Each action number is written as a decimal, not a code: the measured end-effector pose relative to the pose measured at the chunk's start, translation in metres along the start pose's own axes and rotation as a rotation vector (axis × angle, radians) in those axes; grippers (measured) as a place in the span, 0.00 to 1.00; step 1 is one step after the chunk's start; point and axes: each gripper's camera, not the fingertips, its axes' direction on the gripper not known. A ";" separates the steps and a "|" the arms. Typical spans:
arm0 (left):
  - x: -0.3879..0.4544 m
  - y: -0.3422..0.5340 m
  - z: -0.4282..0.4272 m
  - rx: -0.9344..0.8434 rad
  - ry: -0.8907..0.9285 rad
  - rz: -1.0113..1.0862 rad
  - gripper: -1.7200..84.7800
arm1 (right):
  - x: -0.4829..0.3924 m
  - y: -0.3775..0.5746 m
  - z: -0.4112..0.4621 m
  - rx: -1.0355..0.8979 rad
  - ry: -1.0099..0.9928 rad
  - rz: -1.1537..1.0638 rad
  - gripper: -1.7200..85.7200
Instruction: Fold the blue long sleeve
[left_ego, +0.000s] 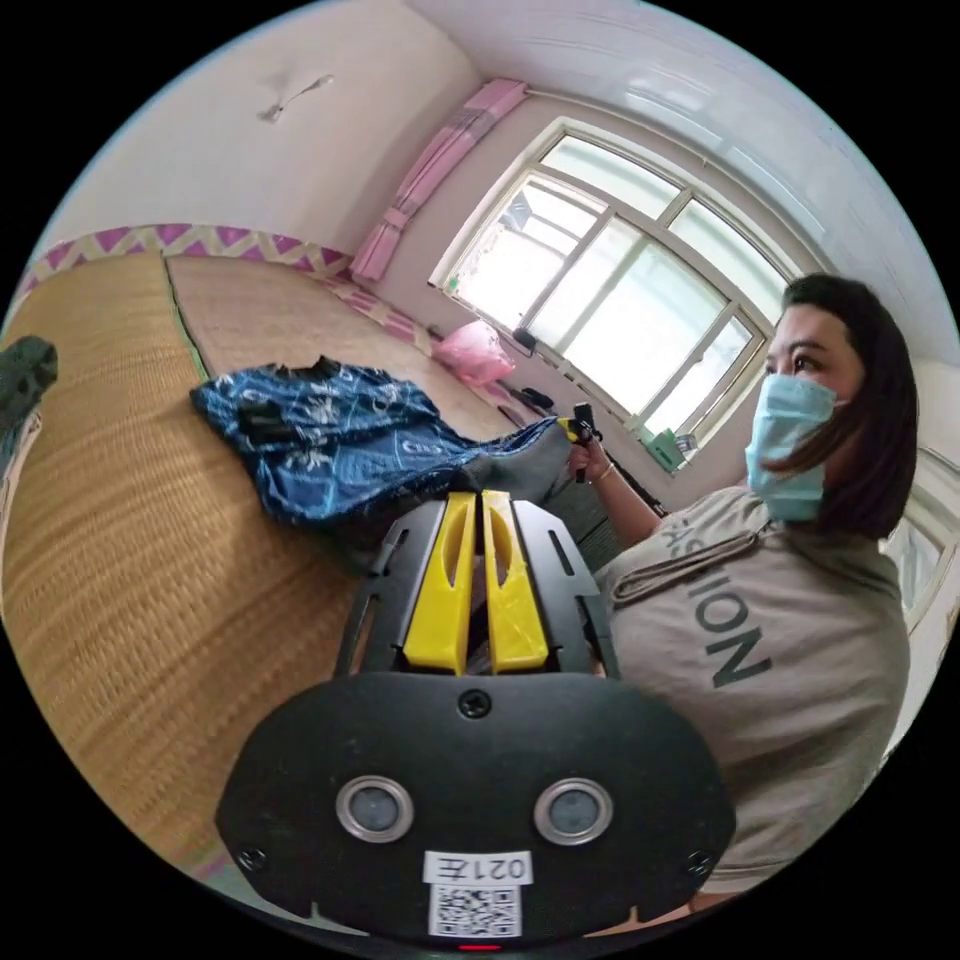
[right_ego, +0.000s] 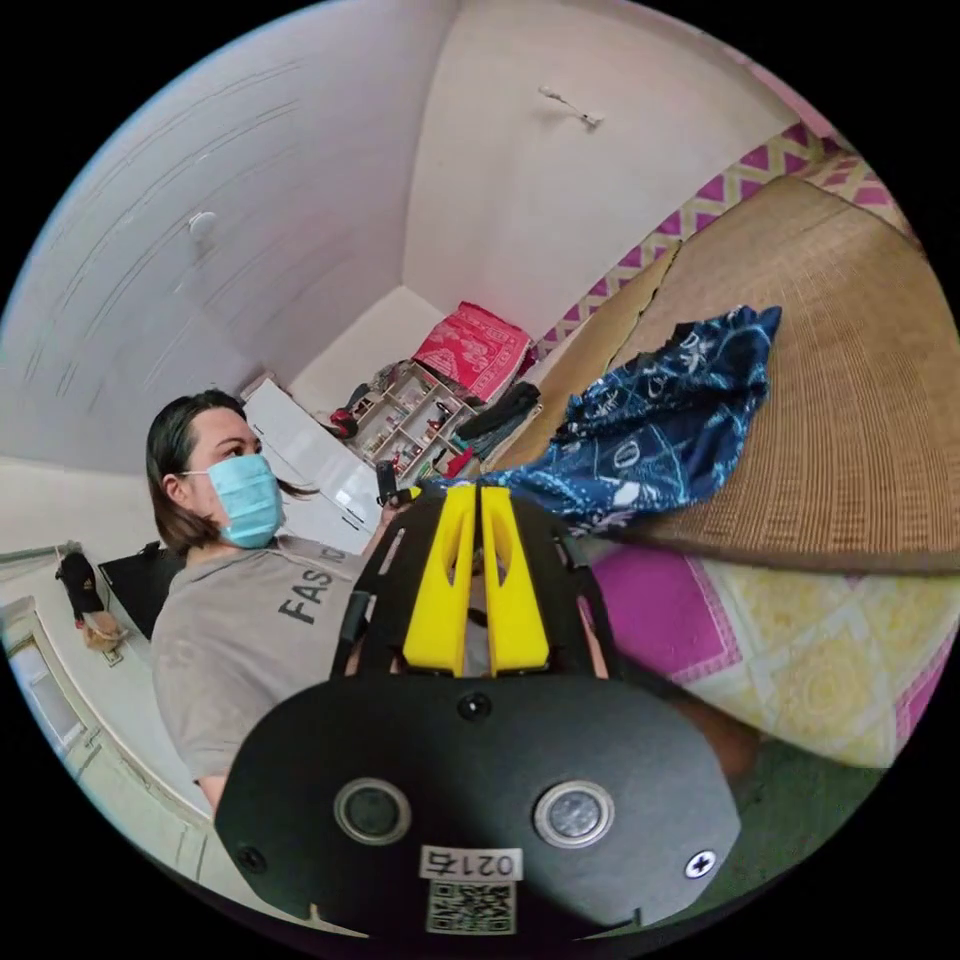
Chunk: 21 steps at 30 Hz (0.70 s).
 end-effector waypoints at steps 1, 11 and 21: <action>-0.021 -0.025 -0.005 0.028 0.007 -0.012 0.01 | 0.003 -0.026 0.007 0.016 -0.016 -0.011 0.01; -0.390 -0.184 0.078 0.104 0.048 -0.377 0.01 | 0.169 -0.268 0.132 -0.018 0.078 0.148 0.02; -0.551 -0.083 0.156 0.055 -0.034 -0.523 0.08 | 0.291 -0.260 0.169 0.116 0.385 0.403 0.06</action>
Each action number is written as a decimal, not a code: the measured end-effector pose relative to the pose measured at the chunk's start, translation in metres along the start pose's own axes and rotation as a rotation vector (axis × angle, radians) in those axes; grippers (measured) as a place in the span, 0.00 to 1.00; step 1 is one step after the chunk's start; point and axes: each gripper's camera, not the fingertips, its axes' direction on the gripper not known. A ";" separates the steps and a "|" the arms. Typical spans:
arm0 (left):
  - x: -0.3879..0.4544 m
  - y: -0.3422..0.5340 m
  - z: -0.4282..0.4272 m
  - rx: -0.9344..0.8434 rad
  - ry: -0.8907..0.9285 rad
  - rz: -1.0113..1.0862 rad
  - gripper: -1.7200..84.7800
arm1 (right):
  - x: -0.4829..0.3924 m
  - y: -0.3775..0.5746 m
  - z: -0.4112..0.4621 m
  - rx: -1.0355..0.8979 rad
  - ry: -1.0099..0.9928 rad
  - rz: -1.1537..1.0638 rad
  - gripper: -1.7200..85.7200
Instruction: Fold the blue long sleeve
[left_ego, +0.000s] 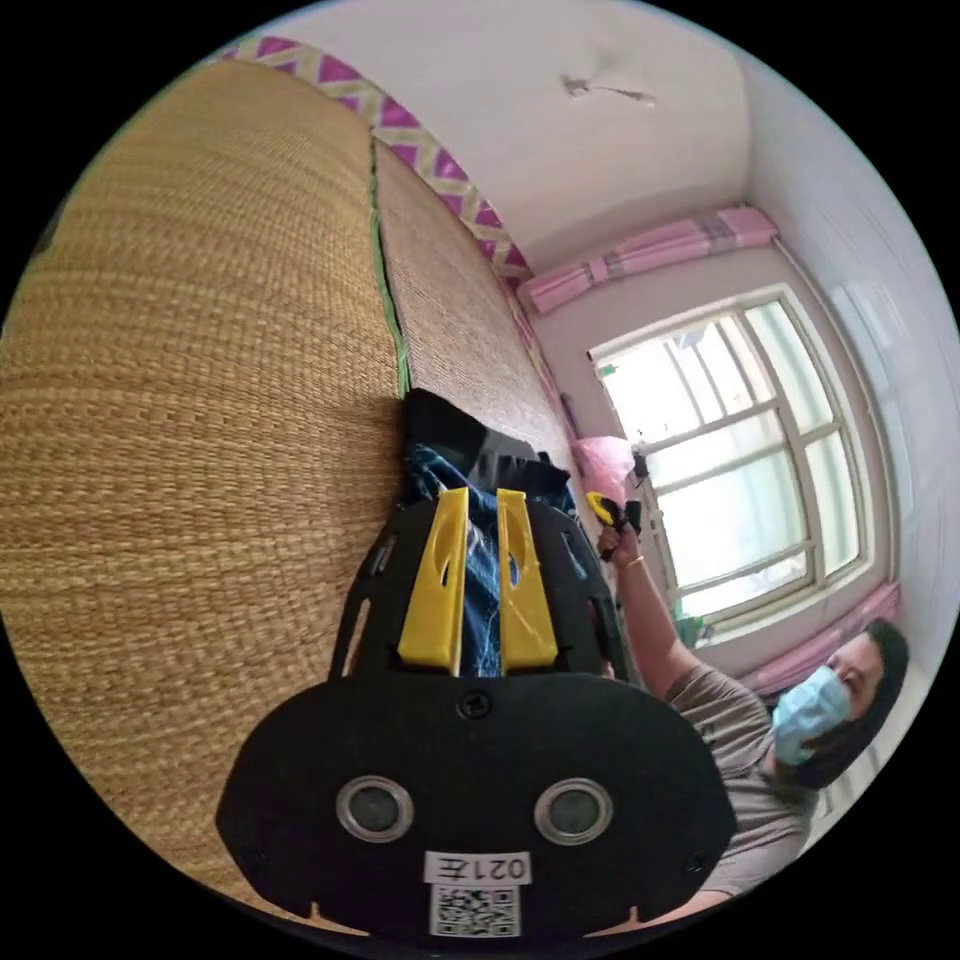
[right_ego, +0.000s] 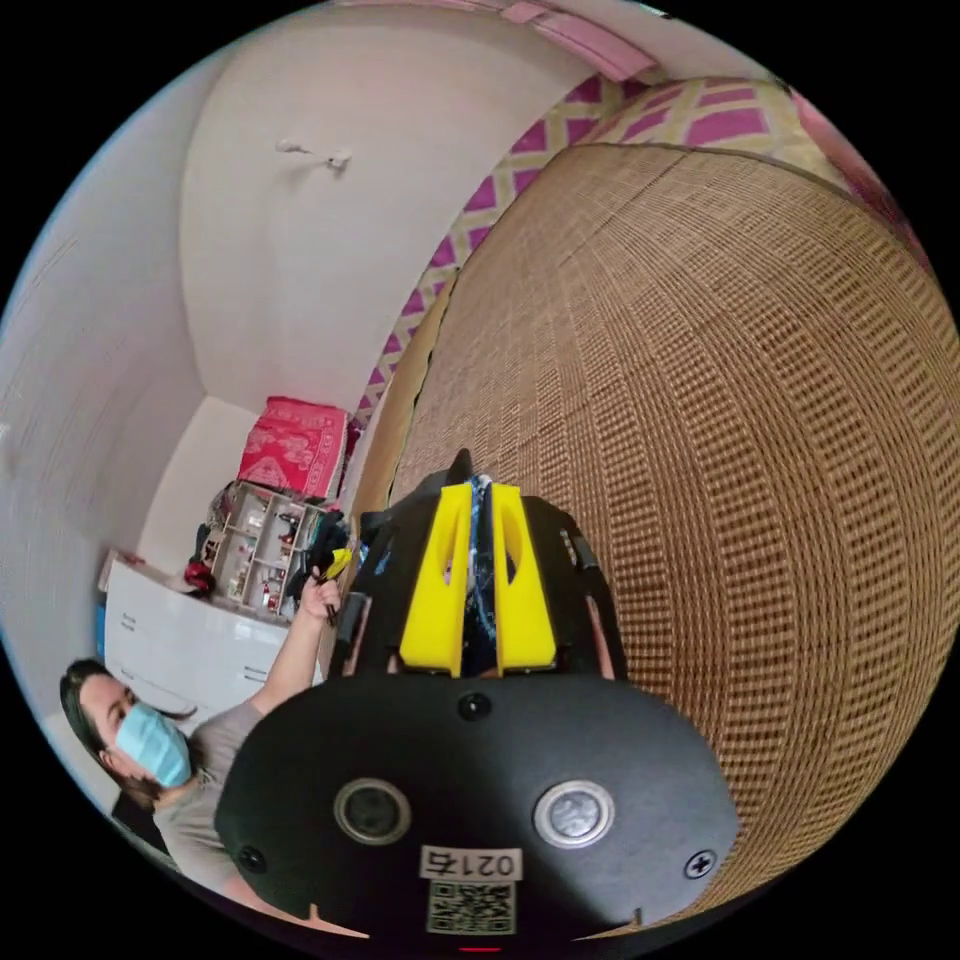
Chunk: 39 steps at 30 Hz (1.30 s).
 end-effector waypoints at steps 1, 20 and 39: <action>0.018 0.015 0.003 -0.029 -0.032 0.079 0.08 | -0.019 0.009 0.000 -0.037 -0.017 -0.083 0.06; 0.056 0.173 0.180 -0.327 -0.472 0.442 0.09 | -0.269 -0.009 0.229 -0.312 0.941 -0.750 0.02; -0.033 0.160 0.176 -0.275 -0.317 0.262 0.02 | -0.084 0.001 -0.090 0.149 0.423 -0.079 0.07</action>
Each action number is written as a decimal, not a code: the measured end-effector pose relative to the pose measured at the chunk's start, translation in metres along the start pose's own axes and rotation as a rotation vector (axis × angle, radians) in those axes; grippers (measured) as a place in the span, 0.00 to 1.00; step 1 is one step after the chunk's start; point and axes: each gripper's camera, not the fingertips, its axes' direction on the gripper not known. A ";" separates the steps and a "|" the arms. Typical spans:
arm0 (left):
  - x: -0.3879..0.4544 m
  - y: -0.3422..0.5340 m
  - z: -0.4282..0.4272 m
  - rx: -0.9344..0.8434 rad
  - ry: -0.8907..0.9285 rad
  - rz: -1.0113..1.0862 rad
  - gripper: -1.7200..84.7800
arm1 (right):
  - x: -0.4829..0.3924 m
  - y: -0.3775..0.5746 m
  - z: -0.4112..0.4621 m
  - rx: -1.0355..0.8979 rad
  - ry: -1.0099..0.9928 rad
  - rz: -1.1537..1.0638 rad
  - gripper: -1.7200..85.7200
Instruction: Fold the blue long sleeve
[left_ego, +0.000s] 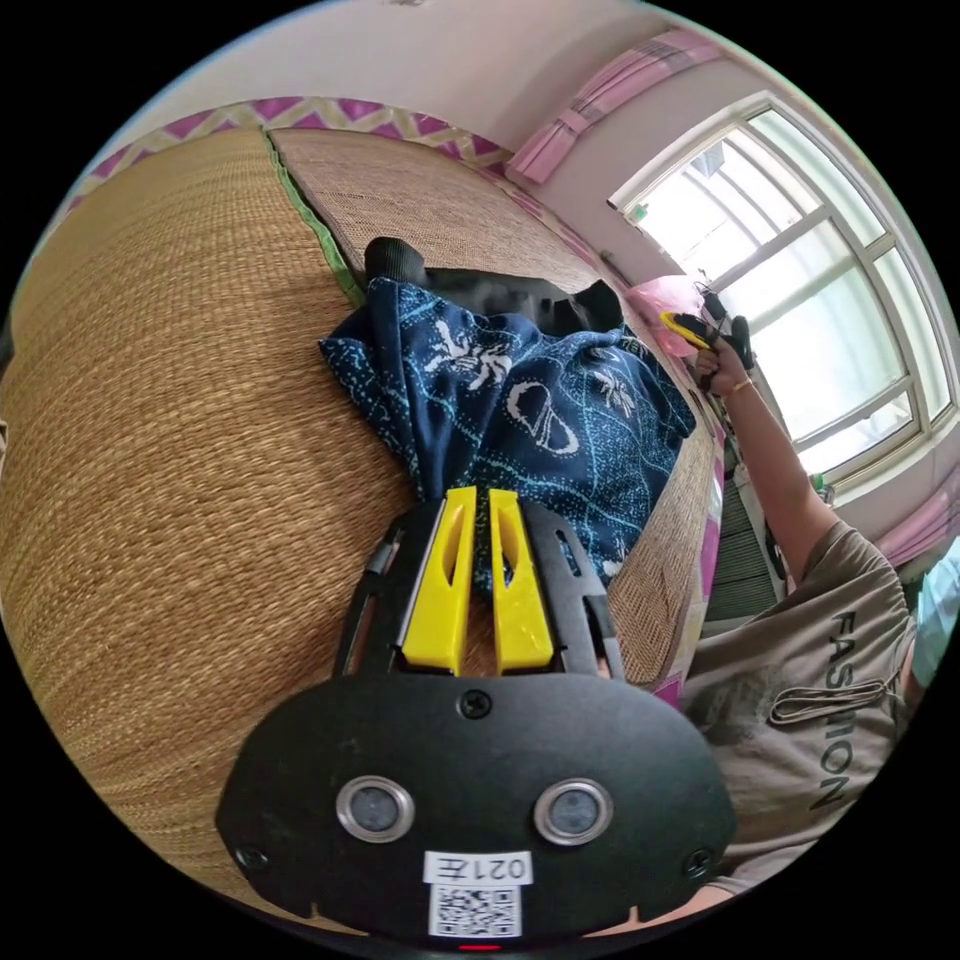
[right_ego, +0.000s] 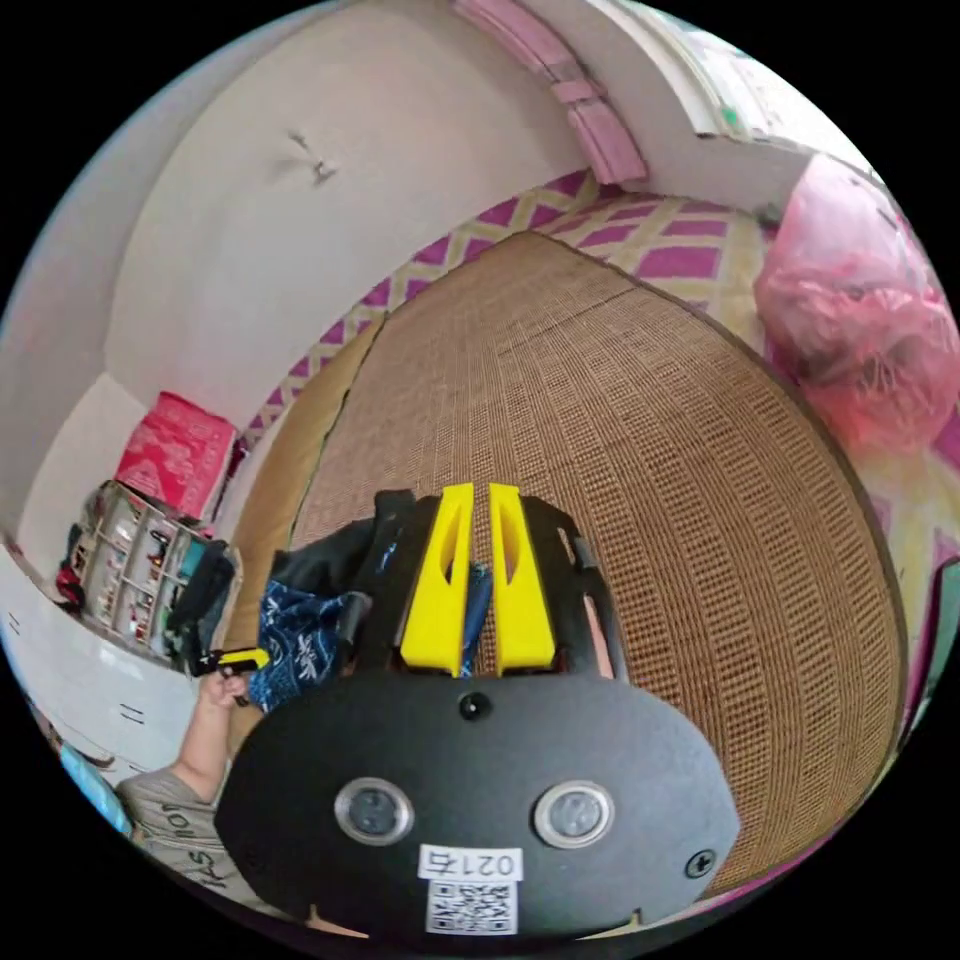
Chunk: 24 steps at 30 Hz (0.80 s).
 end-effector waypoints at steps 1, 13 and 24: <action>-0.002 0.001 -0.001 0.009 0.007 -0.006 0.02 | 0.021 0.000 -0.004 -0.036 -0.050 0.001 0.07; 0.043 0.061 -0.042 -0.073 -0.035 -0.049 0.22 | 0.055 0.101 -0.009 -0.498 -0.199 -0.266 0.17; 0.074 0.031 -0.035 -0.148 -0.052 0.029 0.01 | 0.136 0.095 -0.044 -0.419 -0.465 -0.008 0.03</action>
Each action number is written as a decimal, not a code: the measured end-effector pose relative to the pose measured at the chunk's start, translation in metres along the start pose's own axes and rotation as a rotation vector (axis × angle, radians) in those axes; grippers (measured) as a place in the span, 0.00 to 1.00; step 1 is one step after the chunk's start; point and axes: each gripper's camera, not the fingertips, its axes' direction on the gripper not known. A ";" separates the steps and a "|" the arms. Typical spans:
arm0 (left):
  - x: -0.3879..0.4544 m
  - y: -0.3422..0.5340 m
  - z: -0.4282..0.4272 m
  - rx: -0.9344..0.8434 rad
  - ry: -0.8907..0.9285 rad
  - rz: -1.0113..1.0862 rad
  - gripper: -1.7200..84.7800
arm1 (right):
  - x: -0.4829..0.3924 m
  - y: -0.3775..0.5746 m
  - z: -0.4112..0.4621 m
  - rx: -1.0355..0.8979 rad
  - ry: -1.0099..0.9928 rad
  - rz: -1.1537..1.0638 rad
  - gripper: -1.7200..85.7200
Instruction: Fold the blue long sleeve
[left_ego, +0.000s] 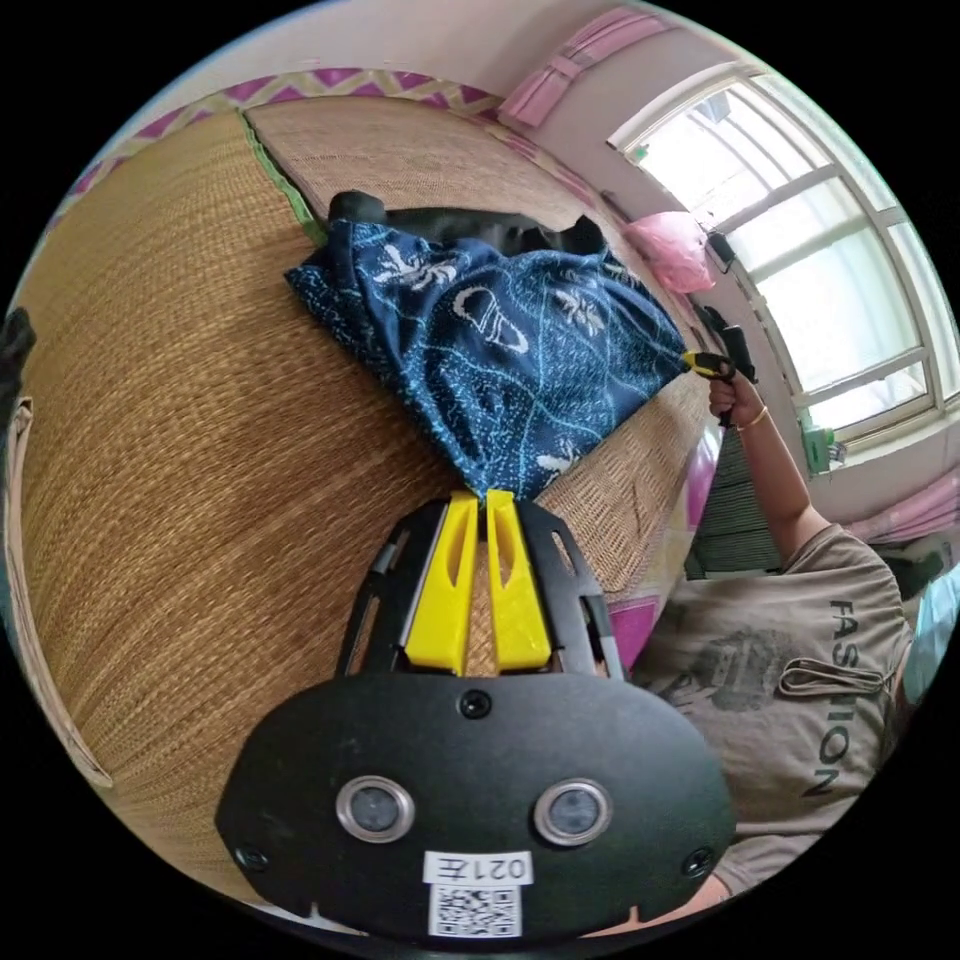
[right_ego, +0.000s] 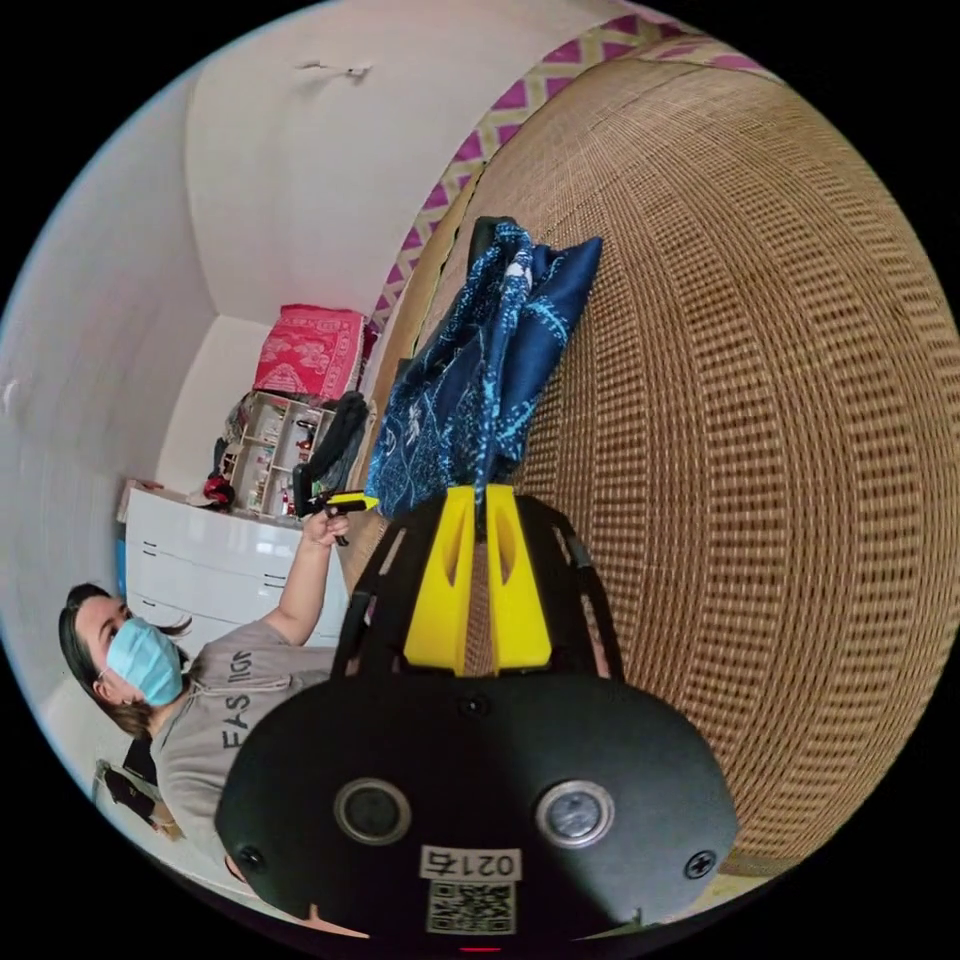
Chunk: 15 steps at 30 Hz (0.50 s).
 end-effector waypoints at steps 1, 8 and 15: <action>-0.001 0.013 -0.021 0.027 0.049 0.002 0.01 | -0.010 0.011 -0.016 0.005 -0.019 -0.014 0.02; 0.009 0.113 -0.069 -0.083 0.102 0.043 0.01 | -0.095 0.148 -0.017 -0.229 -0.135 -0.112 0.03; 0.065 0.179 -0.128 0.286 0.044 0.098 0.06 | -0.188 0.237 -0.048 -0.075 0.034 -0.256 0.06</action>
